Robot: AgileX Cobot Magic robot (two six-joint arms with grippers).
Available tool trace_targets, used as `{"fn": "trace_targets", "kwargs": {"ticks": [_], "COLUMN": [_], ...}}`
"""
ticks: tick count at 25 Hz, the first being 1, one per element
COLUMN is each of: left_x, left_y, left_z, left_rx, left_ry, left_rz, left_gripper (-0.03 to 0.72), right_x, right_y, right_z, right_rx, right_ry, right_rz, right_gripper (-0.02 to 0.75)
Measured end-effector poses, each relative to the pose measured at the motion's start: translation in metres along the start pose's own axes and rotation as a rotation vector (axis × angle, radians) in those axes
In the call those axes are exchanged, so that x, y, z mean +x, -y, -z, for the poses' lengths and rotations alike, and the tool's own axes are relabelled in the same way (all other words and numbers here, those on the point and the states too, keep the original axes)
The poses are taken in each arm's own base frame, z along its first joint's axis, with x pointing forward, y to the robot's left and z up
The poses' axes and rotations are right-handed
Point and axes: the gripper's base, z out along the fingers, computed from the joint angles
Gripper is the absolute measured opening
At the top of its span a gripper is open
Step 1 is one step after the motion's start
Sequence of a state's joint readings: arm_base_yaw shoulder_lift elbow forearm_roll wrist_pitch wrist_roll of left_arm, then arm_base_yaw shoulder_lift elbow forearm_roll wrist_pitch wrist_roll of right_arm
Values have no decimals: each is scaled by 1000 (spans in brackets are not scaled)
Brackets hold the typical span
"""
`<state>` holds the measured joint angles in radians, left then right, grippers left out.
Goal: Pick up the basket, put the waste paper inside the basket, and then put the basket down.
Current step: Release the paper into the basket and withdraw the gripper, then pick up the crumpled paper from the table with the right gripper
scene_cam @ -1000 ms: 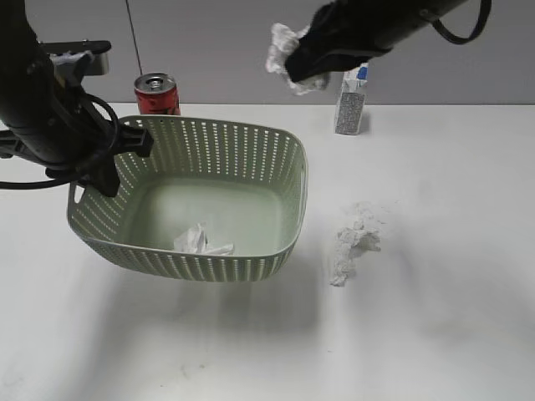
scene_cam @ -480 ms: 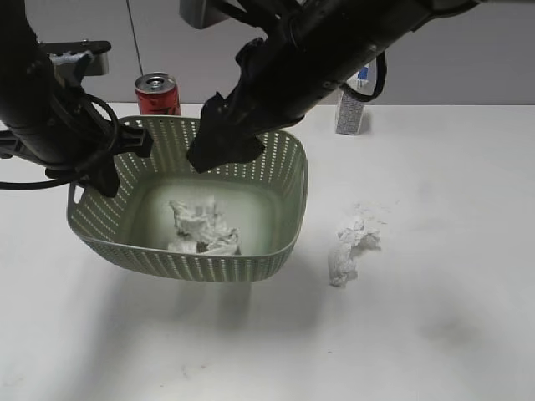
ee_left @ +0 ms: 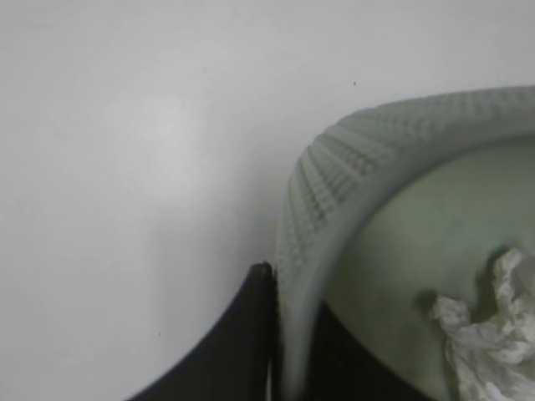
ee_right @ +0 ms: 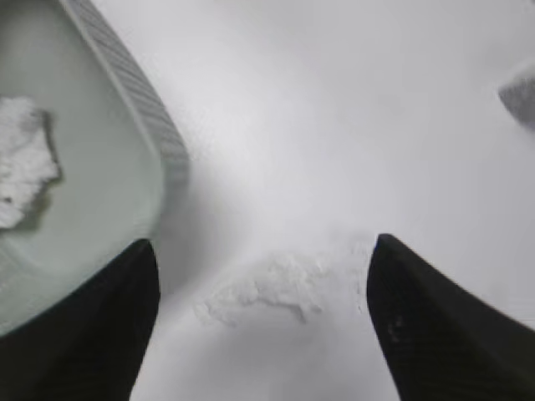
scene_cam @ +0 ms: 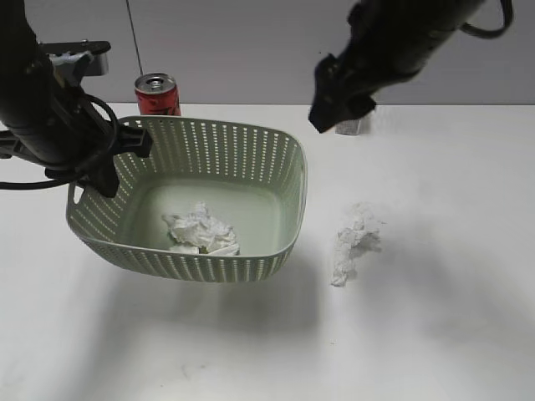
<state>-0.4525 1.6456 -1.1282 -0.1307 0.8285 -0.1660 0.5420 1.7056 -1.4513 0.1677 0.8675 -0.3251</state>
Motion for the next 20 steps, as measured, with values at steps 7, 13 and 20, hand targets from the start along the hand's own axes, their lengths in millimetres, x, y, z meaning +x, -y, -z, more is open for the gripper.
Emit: {"fn": "trace_targets", "kwargs": {"ticks": [7, 13, 20], "left_x": [0, -1, -2], "left_y": [-2, -2, -2], "left_z": [0, 0, 0], "left_rx": [-19, -20, -18], "left_ry": [4, 10, 23], "left_rz": [-18, -20, -21], "left_gripper": [8, 8, 8], "right_x": [83, 111, 133], "right_y": [35, 38, 37], "right_z": [-60, -98, -142], "right_rx": [64, 122, 107], "right_ry": [-60, -17, -116], "right_rz": [-221, -246, -257], "right_gripper": [581, 581, 576]}}
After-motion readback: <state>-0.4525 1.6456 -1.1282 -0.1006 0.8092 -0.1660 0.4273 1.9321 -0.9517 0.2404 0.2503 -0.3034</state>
